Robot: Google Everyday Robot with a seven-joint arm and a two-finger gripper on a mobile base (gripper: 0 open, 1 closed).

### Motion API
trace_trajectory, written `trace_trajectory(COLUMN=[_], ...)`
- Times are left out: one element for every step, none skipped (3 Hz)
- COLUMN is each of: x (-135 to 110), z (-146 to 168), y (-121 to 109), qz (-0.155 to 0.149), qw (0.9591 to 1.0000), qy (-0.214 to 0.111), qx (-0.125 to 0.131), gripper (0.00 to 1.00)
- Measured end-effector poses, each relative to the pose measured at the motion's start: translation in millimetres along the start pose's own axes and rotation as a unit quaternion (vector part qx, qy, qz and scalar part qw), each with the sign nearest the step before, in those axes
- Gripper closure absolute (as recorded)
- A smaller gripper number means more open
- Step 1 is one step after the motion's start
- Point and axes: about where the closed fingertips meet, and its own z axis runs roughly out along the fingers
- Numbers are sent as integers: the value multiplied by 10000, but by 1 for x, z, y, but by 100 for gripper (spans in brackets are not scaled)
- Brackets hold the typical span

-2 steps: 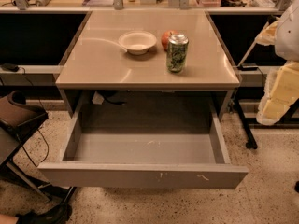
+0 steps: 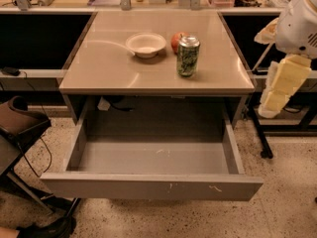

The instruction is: Place green can into top drawer

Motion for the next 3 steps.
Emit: trace_trajectory(x=[-3,-4,-12], z=[18,37,56], y=[-30,-61,-81], qz=[-40,-19,-106], qw=[9989,9940,9833], qy=[-433,-1057,-1739], qx=[-164,-288,-529], gripper=[0,0,0])
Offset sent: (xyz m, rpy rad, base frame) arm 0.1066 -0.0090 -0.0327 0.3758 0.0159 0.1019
